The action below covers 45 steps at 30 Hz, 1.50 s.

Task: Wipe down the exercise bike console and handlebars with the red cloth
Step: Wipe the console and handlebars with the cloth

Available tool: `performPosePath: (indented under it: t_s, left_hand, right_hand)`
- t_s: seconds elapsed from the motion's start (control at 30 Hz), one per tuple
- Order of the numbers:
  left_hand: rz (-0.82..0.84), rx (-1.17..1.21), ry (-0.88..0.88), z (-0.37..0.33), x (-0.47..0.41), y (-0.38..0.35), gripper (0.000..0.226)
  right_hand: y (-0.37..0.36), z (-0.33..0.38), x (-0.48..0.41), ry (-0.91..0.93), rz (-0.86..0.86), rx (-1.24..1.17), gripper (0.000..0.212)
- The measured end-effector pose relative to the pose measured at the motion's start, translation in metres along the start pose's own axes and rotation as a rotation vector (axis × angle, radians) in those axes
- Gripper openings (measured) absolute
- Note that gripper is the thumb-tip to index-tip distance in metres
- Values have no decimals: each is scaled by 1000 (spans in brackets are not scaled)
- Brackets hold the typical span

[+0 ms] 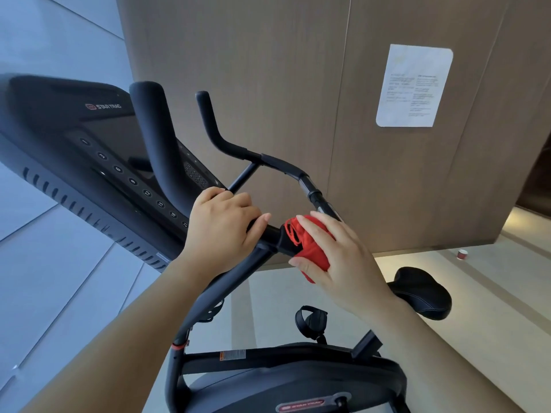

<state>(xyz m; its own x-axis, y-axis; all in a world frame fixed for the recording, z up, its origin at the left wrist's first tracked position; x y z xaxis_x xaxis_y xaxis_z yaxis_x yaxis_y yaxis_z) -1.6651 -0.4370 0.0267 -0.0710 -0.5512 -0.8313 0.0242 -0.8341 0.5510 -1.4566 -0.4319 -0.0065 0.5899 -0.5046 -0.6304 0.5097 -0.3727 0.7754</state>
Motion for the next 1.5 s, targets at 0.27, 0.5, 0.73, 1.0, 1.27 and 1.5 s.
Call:
performPosePath:
  t_s: [0.27, 0.5, 0.73, 1.0, 1.27, 1.5]
  left_hand:
    - [34, -3, 4, 0, 0, 0, 48]
    - [41, -1, 11, 1, 1, 1, 49]
    - [43, -19, 21, -1, -1, 0, 50]
    - [51, -14, -3, 1, -1, 2, 50]
    - [36, -14, -7, 2, -2, 1, 51]
    - [18, -7, -13, 2, -2, -2, 53]
  right_hand:
    - [-5, 1, -13, -189, -92, -13, 67]
    - [1, -14, 4, -100, -64, -71, 64]
    - [-13, 11, -5, -206, -236, -49, 47]
    - [7, -11, 11, -30, 45, -221, 61]
    - [-5, -8, 14, -71, -187, -219, 55]
    - [-11, 14, -17, -85, -212, -114, 53]
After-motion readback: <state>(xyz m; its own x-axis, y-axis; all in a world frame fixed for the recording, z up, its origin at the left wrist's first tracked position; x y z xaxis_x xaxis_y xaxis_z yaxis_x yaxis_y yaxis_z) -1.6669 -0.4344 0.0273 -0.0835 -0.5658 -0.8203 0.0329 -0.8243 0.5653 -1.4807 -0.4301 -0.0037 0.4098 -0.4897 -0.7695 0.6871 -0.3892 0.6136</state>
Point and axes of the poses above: each hand's wrist, its own x-axis away from the middle knuckle, its own y-axis out of the back of the hand, z = x × y, the point moved 1 cm from there along -x, towards the middle knuckle, and after that the axes turned 13 degrees about y, right-handed, at the moved point
